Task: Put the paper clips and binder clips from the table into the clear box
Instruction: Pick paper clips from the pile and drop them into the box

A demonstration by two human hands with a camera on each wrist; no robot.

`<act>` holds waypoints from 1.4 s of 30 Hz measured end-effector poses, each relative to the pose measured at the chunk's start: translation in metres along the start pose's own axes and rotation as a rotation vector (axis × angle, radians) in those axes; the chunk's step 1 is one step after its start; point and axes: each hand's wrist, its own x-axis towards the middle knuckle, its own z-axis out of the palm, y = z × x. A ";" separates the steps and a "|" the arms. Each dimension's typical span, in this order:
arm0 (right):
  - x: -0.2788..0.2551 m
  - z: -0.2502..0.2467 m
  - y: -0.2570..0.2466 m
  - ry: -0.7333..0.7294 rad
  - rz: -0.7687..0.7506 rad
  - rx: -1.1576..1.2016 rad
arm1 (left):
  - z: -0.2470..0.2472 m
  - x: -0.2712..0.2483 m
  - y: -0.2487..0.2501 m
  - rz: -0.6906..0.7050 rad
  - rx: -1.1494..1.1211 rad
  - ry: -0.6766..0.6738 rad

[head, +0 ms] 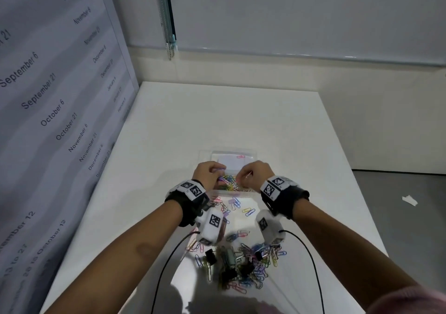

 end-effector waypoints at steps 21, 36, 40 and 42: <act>0.107 0.003 0.014 -0.193 -0.048 -0.649 | -0.018 0.012 -0.013 -0.029 0.069 -0.134; 0.052 -0.009 0.001 -0.010 -0.052 -0.150 | -0.029 -0.022 -0.015 0.171 0.327 -0.175; 0.022 -0.002 0.006 -0.100 -0.109 -0.186 | -0.030 -0.048 -0.028 0.125 0.466 -0.376; 0.006 0.004 0.008 -0.102 -0.121 -0.198 | -0.027 -0.058 -0.036 0.169 0.627 -0.498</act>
